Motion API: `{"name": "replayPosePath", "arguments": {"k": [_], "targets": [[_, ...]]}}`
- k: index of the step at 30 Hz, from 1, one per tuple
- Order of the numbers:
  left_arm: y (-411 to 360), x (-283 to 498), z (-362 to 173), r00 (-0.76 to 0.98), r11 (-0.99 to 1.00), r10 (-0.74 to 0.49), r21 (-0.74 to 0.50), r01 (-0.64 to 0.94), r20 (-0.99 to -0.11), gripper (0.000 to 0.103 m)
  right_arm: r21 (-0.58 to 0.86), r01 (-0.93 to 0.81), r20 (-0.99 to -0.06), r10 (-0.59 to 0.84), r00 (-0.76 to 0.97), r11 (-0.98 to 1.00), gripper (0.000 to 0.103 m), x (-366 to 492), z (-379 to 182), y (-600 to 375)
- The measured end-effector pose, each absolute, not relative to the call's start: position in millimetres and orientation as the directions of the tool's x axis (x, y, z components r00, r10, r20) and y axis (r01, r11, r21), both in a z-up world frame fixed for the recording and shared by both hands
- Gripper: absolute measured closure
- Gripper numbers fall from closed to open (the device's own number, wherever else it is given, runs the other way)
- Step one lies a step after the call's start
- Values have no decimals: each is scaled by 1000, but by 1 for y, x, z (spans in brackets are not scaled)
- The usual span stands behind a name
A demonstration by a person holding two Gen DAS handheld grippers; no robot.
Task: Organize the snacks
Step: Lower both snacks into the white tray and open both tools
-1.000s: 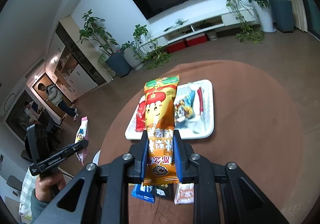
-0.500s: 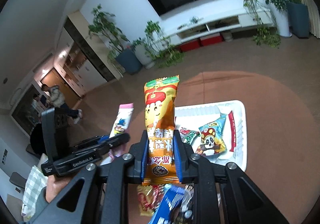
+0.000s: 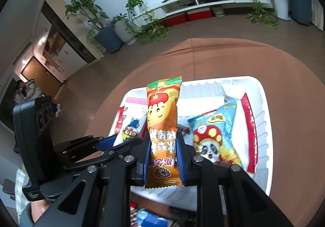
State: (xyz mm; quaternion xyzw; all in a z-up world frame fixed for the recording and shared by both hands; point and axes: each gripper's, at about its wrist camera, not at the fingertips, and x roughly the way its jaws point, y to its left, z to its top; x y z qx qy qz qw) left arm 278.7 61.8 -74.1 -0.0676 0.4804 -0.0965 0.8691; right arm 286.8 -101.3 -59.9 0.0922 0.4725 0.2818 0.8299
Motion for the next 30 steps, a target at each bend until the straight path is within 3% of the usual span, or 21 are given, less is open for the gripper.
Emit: {"name": "replayPosePath", "arguments": {"k": [17, 30], "targets": [[49, 307, -114, 517, 974, -227, -198, 111, -826, 78, 346, -380, -796, 483, 366, 858, 79, 302, -97, -85], [55, 300, -99, 531, 972, -234, -205, 113, -814, 73, 367, -369, -798, 493, 348, 854, 76, 301, -99, -82]]}}
